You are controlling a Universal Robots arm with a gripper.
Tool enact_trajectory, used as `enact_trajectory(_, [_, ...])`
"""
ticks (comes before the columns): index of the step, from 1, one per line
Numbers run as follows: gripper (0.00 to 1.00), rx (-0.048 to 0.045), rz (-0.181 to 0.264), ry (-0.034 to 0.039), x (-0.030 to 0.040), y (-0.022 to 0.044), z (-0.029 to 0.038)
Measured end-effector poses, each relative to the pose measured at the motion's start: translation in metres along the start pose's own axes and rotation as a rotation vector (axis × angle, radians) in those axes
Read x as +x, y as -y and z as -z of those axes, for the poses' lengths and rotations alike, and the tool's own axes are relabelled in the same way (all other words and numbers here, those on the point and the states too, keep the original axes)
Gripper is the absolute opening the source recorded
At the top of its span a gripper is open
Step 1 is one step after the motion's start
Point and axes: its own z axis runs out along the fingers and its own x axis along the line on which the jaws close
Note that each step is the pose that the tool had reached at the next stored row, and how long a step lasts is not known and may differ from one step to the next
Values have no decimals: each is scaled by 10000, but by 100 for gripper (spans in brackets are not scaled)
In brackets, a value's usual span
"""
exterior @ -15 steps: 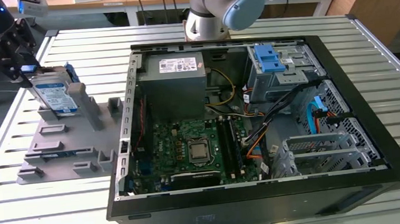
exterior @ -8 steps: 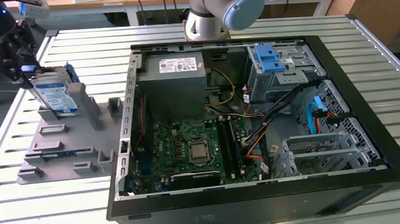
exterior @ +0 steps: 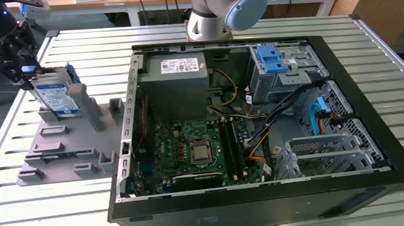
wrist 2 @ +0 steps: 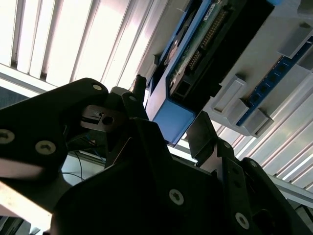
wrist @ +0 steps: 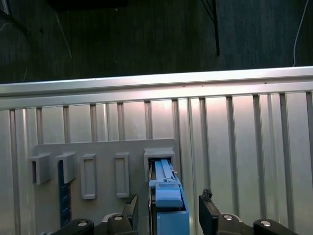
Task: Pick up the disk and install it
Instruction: 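Pick up the disk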
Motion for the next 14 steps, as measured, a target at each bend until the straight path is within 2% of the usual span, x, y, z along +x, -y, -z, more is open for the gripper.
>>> enact_trajectory(14, [60,-8,-1,-1,-1,0,-66])
